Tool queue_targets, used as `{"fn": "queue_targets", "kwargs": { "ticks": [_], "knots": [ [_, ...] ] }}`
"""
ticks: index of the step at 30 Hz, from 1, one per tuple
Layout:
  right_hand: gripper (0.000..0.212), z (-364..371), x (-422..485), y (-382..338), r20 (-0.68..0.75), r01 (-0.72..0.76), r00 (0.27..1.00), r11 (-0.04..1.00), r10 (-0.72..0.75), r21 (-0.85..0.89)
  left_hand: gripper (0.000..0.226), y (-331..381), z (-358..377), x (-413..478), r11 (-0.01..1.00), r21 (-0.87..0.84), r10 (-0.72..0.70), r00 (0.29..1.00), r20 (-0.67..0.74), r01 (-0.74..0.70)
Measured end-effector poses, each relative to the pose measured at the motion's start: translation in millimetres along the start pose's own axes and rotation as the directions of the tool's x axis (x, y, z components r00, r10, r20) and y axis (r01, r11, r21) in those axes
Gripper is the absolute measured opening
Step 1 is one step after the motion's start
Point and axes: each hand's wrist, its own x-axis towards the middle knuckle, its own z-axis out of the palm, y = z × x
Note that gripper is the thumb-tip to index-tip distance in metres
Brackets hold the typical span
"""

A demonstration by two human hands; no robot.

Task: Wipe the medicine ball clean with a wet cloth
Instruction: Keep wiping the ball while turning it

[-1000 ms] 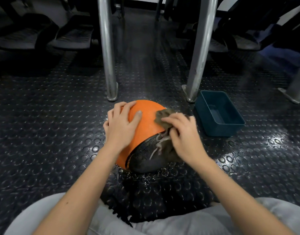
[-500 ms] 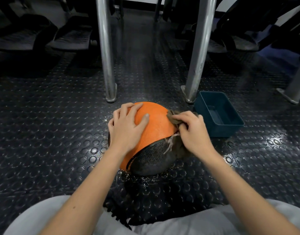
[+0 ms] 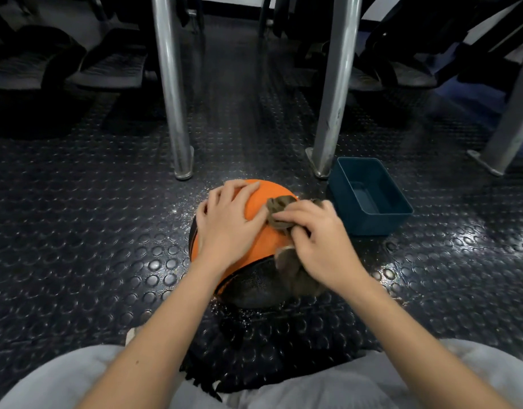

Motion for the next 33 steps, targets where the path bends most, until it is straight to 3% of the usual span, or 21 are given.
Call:
{"fn": "queue_targets", "kwargs": {
  "ticks": [2,7,10,13,15,17,18,19,20,22,23,25,26,28,29,31,33],
  "knots": [
    [0.040,-1.7,5.0,4.9,0.023,0.012,1.000,1.000,-0.012,0.010,0.058,-3.2,-1.4,1.3,1.000,-0.027,-0.004,1.000,0.005,0.004],
    [0.045,-2.7,27.8,55.4,0.061,-0.238,0.968,0.968,0.244,-0.085,0.058,-9.0,-2.5,-0.2,0.998,-0.066,-0.009,1.000,0.003,0.009],
    [0.043,-16.1,32.4,26.8,-0.154,-0.093,0.984,0.995,0.086,-0.042,0.059,-9.6,-3.3,2.2,0.998,-0.069,-0.008,1.000,0.005,0.009],
    [0.038,-32.8,28.9,4.3,-0.448,0.126,0.884,0.991,-0.132,-0.042,0.059,-9.8,-3.0,3.5,0.997,-0.078,-0.003,1.000,0.017,0.004],
    [0.037,-20.7,17.7,16.9,-0.326,0.194,0.921,0.977,-0.212,-0.088,0.063,-11.5,-3.3,5.1,0.996,-0.088,-0.001,1.000,0.017,0.003],
    [0.041,-7.2,11.3,39.7,-0.023,0.087,0.996,0.992,-0.090,-0.088,0.064,-12.8,-3.7,6.8,0.995,-0.098,-0.002,1.000,0.026,0.005],
    [0.044,-8.5,12.3,49.8,0.044,-0.006,0.999,0.994,0.011,-0.107,0.062,-13.1,-4.2,6.7,0.995,-0.101,-0.006,0.999,0.035,0.010],
    [0.047,-14.0,17.2,56.0,-0.005,-0.083,0.997,0.990,0.083,-0.117,0.060,-13.2,-4.4,5.9,0.995,-0.103,-0.012,0.999,0.035,0.016],
    [0.047,-23.5,22.6,55.4,-0.143,-0.118,0.984,0.988,0.103,-0.098,0.058,-13.5,-4.7,4.8,0.995,-0.102,-0.012,0.999,0.033,0.015],
    [0.045,-37.0,28.0,40.6,-0.416,-0.024,0.909,0.996,-0.015,-0.088,0.058,-14.2,-5.8,3.2,0.995,-0.102,-0.010,1.000,0.021,0.013],
    [0.045,-34.3,26.4,32.9,-0.452,0.079,0.885,0.993,-0.113,-0.092,0.058,-14.3,-6.2,4.0,0.994,-0.105,-0.013,1.000,0.021,0.015],
    [0.043,-12.3,18.7,26.7,-0.333,0.221,0.909,0.967,-0.250,-0.124,0.059,-13.9,-6.9,5.5,0.995,-0.102,-0.016,0.999,0.031,0.019],
    [0.042,1.0,14.8,31.9,-0.214,0.196,0.952,0.972,-0.221,-0.131,0.059,-13.2,-6.3,5.4,0.995,-0.099,-0.016,0.999,0.034,0.019],
    [0.045,6.7,17.4,54.8,-0.036,0.004,0.999,0.989,-0.009,-0.149,0.059,-10.9,-5.4,3.1,0.995,-0.095,-0.005,0.999,0.039,0.008],
    [0.048,2.3,21.1,65.4,-0.047,-0.080,0.996,0.979,0.073,-0.187,0.058,-9.8,-4.7,1.7,0.996,-0.089,0.001,0.999,0.033,0.002],
    [0.047,-13.4,24.4,65.1,-0.215,-0.131,0.972,0.978,0.094,-0.163,0.058,-8.6,-3.5,0.2,0.997,-0.071,0.017,0.999,0.029,-0.015],
    [0.043,-20.3,24.6,45.5,-0.347,0.016,0.936,0.995,-0.051,-0.103,0.059,-8.2,-3.2,2.6,0.997,-0.075,0.026,0.999,0.024,-0.024]
  ]
}}
